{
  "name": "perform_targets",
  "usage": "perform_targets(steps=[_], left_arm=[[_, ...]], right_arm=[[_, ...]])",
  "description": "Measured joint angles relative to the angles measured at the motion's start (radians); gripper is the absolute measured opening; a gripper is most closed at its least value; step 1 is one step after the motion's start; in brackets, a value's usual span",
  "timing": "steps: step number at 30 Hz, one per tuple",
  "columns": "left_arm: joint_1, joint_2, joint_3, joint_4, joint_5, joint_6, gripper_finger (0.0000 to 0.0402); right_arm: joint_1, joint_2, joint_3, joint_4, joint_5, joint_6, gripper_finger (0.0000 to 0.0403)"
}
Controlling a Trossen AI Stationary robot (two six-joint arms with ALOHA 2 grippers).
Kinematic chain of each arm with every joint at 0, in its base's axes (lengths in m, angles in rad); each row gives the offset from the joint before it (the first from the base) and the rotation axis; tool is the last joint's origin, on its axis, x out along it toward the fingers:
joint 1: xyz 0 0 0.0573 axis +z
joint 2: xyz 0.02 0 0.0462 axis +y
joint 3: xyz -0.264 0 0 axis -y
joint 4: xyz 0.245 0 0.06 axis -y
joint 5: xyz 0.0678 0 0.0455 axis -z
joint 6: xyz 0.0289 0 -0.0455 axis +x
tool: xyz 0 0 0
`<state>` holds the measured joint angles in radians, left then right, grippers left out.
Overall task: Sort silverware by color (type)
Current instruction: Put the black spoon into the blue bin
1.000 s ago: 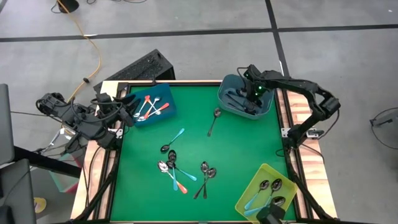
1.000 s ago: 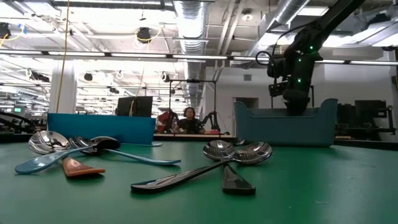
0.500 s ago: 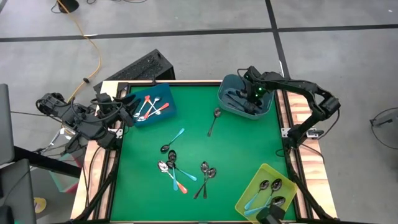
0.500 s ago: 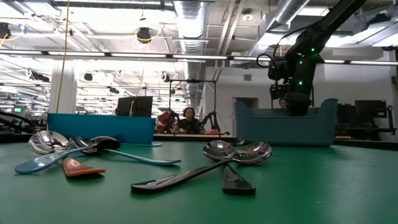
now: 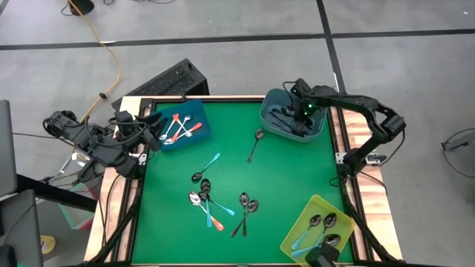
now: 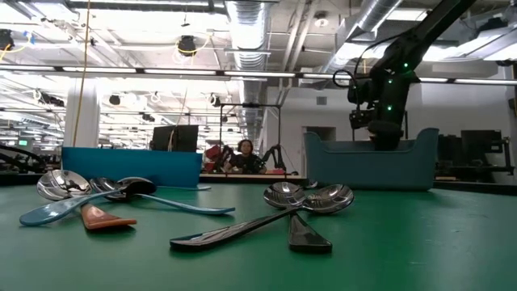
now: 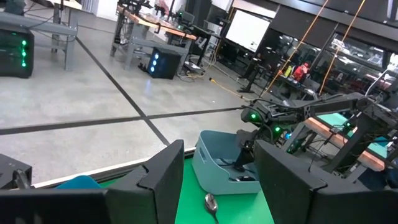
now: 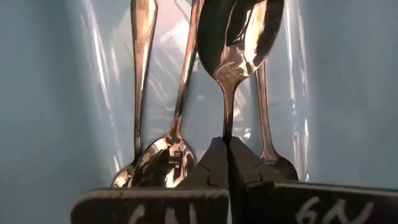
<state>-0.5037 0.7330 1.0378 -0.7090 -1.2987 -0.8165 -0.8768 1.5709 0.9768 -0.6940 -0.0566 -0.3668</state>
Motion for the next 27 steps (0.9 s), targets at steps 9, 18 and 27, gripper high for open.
perform_targets(steps=[9, 18, 27], left_arm=[[0.0, 0.0, 0.0, 0.0, 0.0, 0.0, 0.0179], [0.0, 0.0, 0.0, -0.01, 0.0, 0.0, 0.0179], [0.0, 0.0, 0.0, -0.013, 0.0, 0.0, 0.0179]], right_arm=[[0.001, 0.069, 0.0, -0.008, 0.0, 0.003, 0.0034], [0.002, 0.071, 0.002, -0.012, 0.002, -0.005, 0.0054], [0.006, 0.068, 0.042, -0.054, 0.001, 0.007, 0.0108]])
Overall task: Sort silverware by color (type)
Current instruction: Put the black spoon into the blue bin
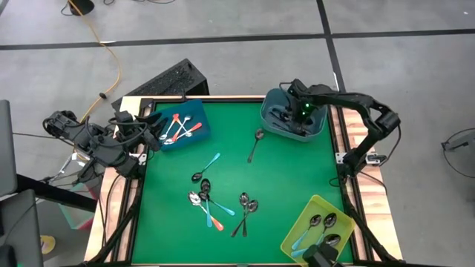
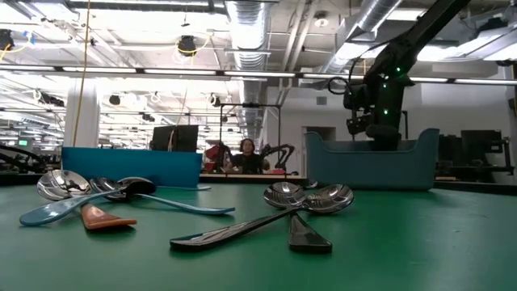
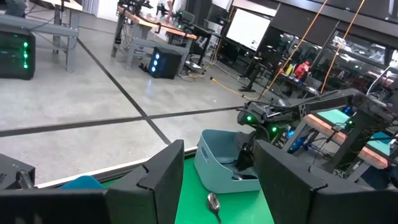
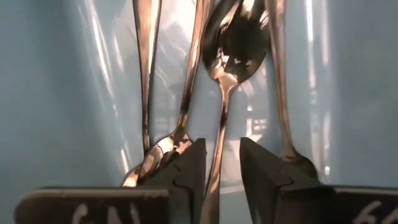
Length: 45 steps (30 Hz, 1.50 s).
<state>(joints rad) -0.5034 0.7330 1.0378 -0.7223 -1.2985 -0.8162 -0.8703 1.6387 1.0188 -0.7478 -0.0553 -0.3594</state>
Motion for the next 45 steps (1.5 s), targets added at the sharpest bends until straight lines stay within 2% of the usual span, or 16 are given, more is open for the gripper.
perform_targets(steps=[4, 8, 12, 16, 22, 26, 31, 34, 40, 45], left_arm=[[0.0, 0.0, 0.0, -0.004, 0.0, 0.0, 0.0179], [0.0, 0.0, 0.0, -0.006, 0.0, 0.0, 0.0179], [0.0, 0.0, 0.0, -0.006, 0.0, 0.0, 0.0179], [0.0, 0.0, 0.0, -0.006, -0.001, 0.013, 0.0179], [0.0, 0.0, 0.0, -0.006, -0.027, 0.018, 0.0179], [0.0, 0.0, 0.0, -0.006, -0.049, 0.023, 0.0179], [0.0, 0.0, 0.0, -0.006, -0.053, 0.063, 0.0179], [0.0, 0.0, 0.0, -0.006, -0.053, 0.098, 0.0179], [0.0, -0.001, 0.0, -0.006, -0.125, 0.183, 0.0179], [0.0, -0.001, 0.0, -0.006, -0.193, 0.237, 0.0179]], right_arm=[[0.0, -0.019, 0.068, -0.056, -0.025, 0.002, 0.0123], [0.0, -0.056, 0.145, -0.1, -0.148, 0.003, 0.0128], [0.0, -0.116, 0.211, -0.096, -0.4, 0.003, 0.0128], [0.005, -0.189, 0.268, -0.067, -0.705, -0.013, 0.0128], [0.074, -0.317, 0.293, 0.019, -1.085, 0.001, 0.0128], [0.161, -0.39, 0.294, 0.156, -1.233, 0.175, 0.0128], [0.331, -0.456, 0.294, 0.412, -1.25, 0.467, 0.0128], [0.462, -0.476, 0.294, 0.631, -1.191, 0.571, 0.0128], [0.677, -0.482, 0.294, 1.109, -1.027, 0.621, 0.0127], [0.81, -0.473, 0.294, 1.345, -0.978, 0.559, 0.0127]])
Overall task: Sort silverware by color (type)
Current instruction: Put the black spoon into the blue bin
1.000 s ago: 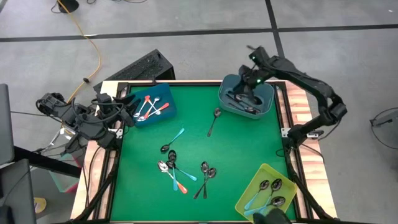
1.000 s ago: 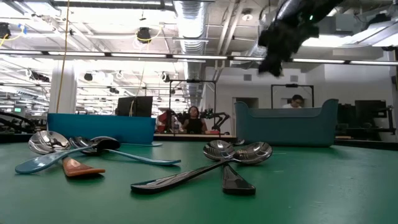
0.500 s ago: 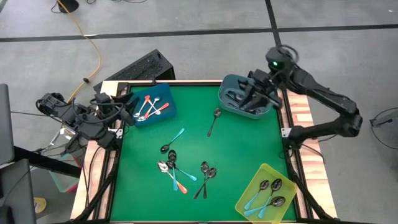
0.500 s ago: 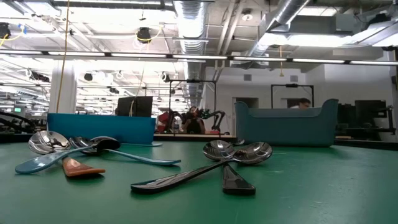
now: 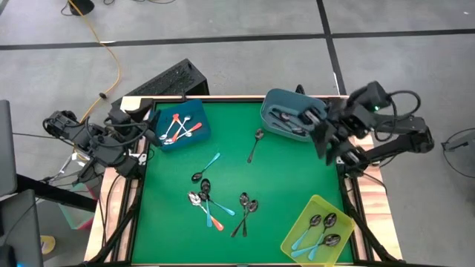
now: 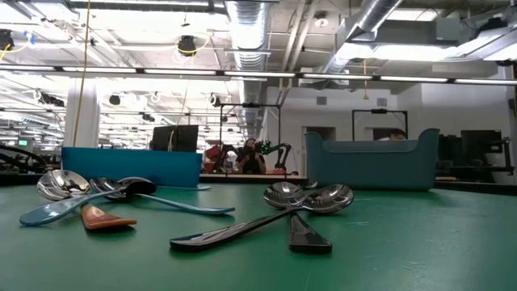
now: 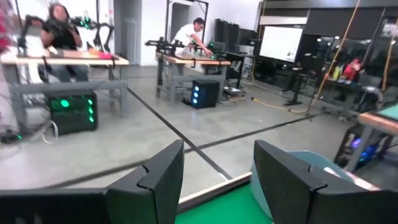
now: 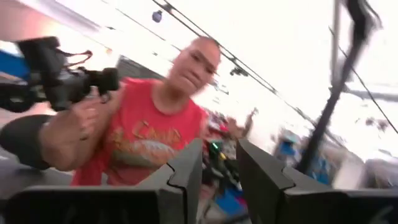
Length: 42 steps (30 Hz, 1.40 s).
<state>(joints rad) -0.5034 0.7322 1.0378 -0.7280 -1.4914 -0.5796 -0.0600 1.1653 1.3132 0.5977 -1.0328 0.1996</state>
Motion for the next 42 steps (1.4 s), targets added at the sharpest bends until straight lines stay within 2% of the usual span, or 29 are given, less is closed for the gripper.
perform_targets(steps=[9, 17, 20, 28, 33, 42], left_arm=[[0.0, 0.0, 0.0, 0.0, 0.002, 0.239, 0.0179], [0.04, -0.028, 0.0, 0.001, 0.037, 0.285, 0.0179], [0.065, -0.047, 0.0, 0.001, 0.075, 0.303, 0.0179], [0.109, -0.058, 0.0, 0.001, 0.149, 0.364, 0.0179], [0.137, -0.057, 0.0, 0.0, 0.176, 0.377, 0.0179], [0.188, -0.057, 0.0, 0.0, 0.22, 0.379, 0.0179]], right_arm=[[0.216, 0.001, 0.0, 0.009, 0.018, -0.072, 0.0127], [0.345, -0.002, 0.0, -0.235, 0.03, -0.42, 0.0127], [0.394, -0.003, 0.0, -0.355, 0.104, -0.524, 0.0127], [0.523, -0.001, 0.0, -0.475, 0.289, -0.719, 0.0127], [0.582, -0.003, 0.0, -0.474, 0.41, -0.746, 0.0127], [0.648, -0.002, 0.0, -0.495, 0.512, -0.762, 0.0127]])
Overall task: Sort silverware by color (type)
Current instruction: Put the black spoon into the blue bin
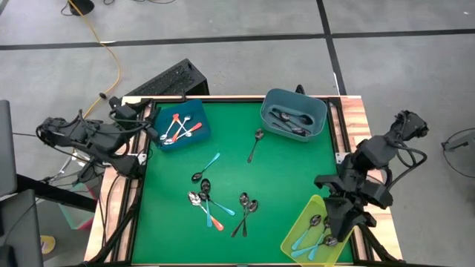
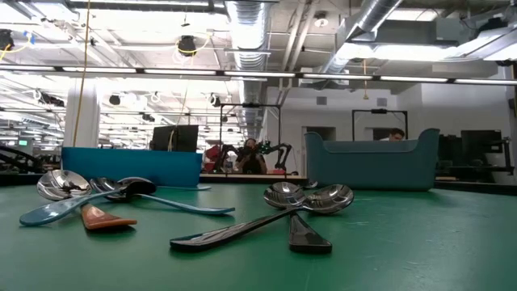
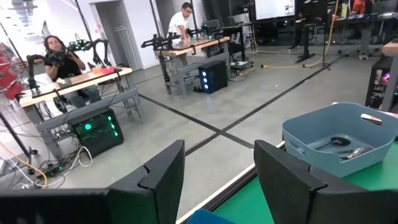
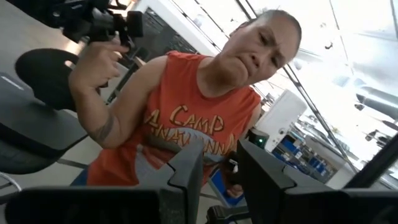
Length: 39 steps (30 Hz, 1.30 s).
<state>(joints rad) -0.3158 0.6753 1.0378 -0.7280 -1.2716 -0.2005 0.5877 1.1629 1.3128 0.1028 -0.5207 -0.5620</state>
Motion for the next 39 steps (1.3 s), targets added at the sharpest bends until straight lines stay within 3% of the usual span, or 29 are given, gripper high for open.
perform_targets(steps=[12, 15, 18, 22, 24, 26, 28, 32, 39], left_arm=[[0.082, 0.0, 0.0, 0.0, 0.074, 0.0, 0.0179], [0.099, 0.0, 0.0, 0.0, 0.09, 0.0, 0.0179], [0.11, 0.0, 0.0, 0.0, 0.09, 0.0, 0.0179], [0.125, 0.001, 0.0, 0.003, 0.091, 0.028, 0.0179], [0.13, 0.001, 0.0, 0.003, 0.091, 0.031, 0.0179], [0.131, 0.0, 0.0, 0.003, 0.107, 0.021, 0.0179], [0.131, 0.0, 0.0, 0.004, 0.145, 0.019, 0.0179], [0.131, 0.001, 0.0, 0.003, 0.261, 0.049, 0.0179], [0.131, 0.001, 0.0, -0.001, 0.411, 0.09, 0.0179]], right_arm=[[0.007, 0.0, 0.0, 0.002, 0.033, 0.004, 0.0128], [0.006, 0.0, 0.0, 0.007, 0.111, 0.004, 0.0128], [0.007, 0.001, 0.0, 0.035, 0.344, 0.019, 0.0127], [-0.038, 0.032, 0.0, 0.183, 0.89, 0.196, 0.0127], [-0.088, 0.047, 0.0, 0.165, 1.138, 0.316, 0.0127], [-0.154, 0.056, 0.0, 0.087, 1.253, 0.468, 0.0127], [-0.219, 0.057, -0.001, -0.016, 1.227, 0.657, 0.0127], [-0.329, 0.106, 0.001, -0.151, 1.073, 0.983, 0.0127], [-0.431, 0.297, 0.01, -0.161, 0.822, 1.141, 0.0127]])
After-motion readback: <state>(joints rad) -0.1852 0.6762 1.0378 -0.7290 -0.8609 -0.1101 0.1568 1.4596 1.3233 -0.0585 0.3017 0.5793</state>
